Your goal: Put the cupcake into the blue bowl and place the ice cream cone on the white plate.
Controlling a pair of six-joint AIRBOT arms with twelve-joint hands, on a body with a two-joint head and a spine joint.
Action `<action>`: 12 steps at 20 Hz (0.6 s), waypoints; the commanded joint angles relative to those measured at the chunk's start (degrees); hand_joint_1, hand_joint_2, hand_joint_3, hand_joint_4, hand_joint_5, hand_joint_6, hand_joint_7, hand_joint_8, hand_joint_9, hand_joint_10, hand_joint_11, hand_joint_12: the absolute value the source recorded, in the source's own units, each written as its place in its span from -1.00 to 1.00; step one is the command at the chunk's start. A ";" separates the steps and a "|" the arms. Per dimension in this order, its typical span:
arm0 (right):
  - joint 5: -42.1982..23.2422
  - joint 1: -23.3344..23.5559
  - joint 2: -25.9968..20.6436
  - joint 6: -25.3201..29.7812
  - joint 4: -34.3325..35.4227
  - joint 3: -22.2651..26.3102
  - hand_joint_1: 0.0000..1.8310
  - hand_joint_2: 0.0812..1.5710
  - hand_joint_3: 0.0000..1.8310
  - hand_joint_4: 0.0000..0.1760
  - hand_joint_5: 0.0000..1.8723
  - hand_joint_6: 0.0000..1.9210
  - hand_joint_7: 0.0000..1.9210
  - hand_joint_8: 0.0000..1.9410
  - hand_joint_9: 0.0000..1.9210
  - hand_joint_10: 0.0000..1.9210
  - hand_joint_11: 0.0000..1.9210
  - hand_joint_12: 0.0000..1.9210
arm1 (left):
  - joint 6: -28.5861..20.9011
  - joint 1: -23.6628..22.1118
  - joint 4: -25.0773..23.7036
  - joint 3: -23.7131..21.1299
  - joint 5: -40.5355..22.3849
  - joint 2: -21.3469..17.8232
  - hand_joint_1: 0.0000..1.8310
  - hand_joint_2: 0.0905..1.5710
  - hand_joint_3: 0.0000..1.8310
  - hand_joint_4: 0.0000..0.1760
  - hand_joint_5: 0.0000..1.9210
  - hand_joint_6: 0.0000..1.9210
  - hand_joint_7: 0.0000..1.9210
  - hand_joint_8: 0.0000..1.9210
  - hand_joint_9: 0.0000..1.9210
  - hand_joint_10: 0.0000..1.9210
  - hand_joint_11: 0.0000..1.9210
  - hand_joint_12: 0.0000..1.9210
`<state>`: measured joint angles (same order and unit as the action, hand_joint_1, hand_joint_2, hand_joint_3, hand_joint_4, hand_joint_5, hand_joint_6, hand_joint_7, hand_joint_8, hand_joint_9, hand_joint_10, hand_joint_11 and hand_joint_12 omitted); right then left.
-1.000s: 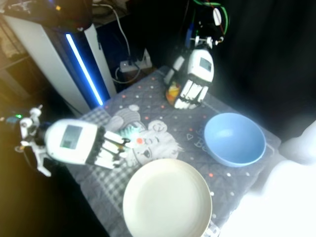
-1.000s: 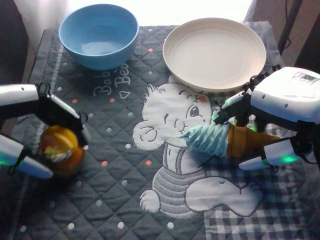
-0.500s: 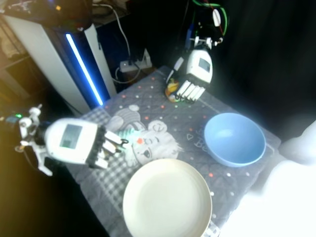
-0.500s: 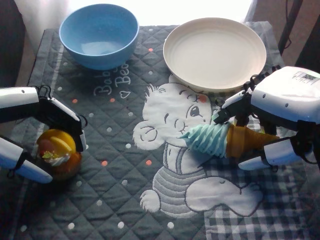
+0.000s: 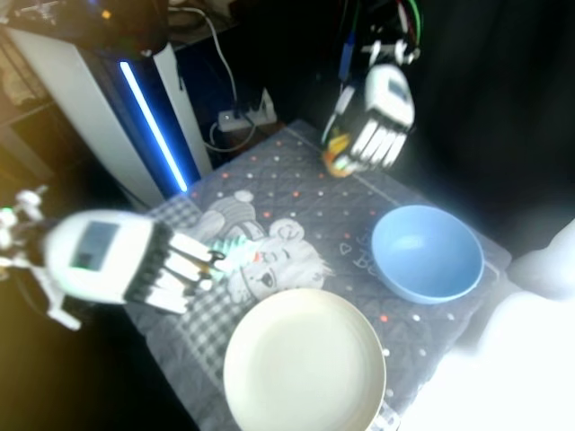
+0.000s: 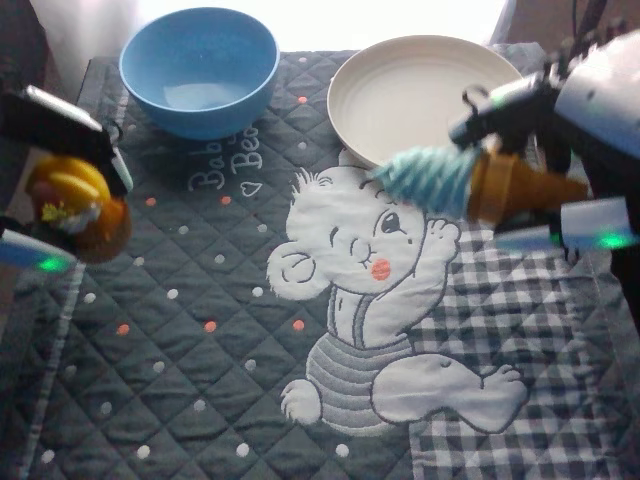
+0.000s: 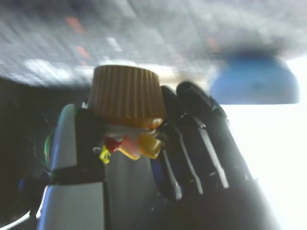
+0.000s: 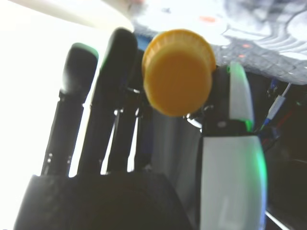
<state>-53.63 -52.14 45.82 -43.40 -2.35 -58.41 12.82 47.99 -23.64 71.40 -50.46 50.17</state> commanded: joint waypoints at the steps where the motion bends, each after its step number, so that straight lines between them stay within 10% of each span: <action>1: -9.47 1.39 -0.33 -0.17 1.14 -0.02 0.39 0.37 -1.00 -1.00 -0.03 -0.11 0.17 0.02 0.31 -0.05 0.14 0.49 | 0.43 -1.02 4.26 -0.22 -8.75 -0.63 0.52 0.30 -1.00 -1.00 0.06 -0.06 0.20 -0.37 0.07 0.05 -0.16 0.12; 4: -10.28 5.08 -0.93 -3.93 1.39 -0.06 0.39 0.39 -1.00 -1.00 -0.04 -0.11 0.12 0.11 0.27 0.22 0.15 0.64 | 3.85 -3.94 7.86 0.04 -11.73 -1.60 0.51 0.34 -1.00 -1.00 0.04 -0.07 0.08 -0.13 0.02 0.14 -0.13 -0.01; 5: -10.21 6.50 -0.97 -5.95 1.85 -0.26 0.30 0.38 -1.00 -1.00 0.03 -0.02 0.23 -0.18 0.31 0.17 0.21 0.56 | 4.23 -6.03 8.28 0.97 -11.55 -1.47 0.51 0.36 -1.00 -1.00 0.02 -0.01 0.03 -0.04 -0.03 0.18 -0.17 0.04; 8: -7.45 10.58 0.07 -7.53 2.62 -2.78 0.40 0.34 -1.00 -1.00 -0.01 -0.07 0.25 -0.19 0.42 -0.26 0.26 0.32 | 4.17 -13.75 7.31 5.79 -5.95 1.43 0.49 0.36 -1.00 -1.00 0.01 0.00 0.04 -0.05 -0.02 0.20 -0.27 0.18; 12: 7.42 22.79 6.38 -7.77 -0.72 -11.08 0.41 0.32 -1.00 -1.00 0.04 -0.19 0.28 -0.22 0.44 -0.38 0.22 0.33 | -1.92 -29.68 -4.94 16.59 9.74 9.95 0.50 0.34 -1.00 -1.00 0.03 -0.04 0.12 -0.15 0.00 0.15 -0.26 0.12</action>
<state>-40.42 -28.95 52.71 -51.22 -3.77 -70.17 11.49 18.00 -31.05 89.10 -36.67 61.14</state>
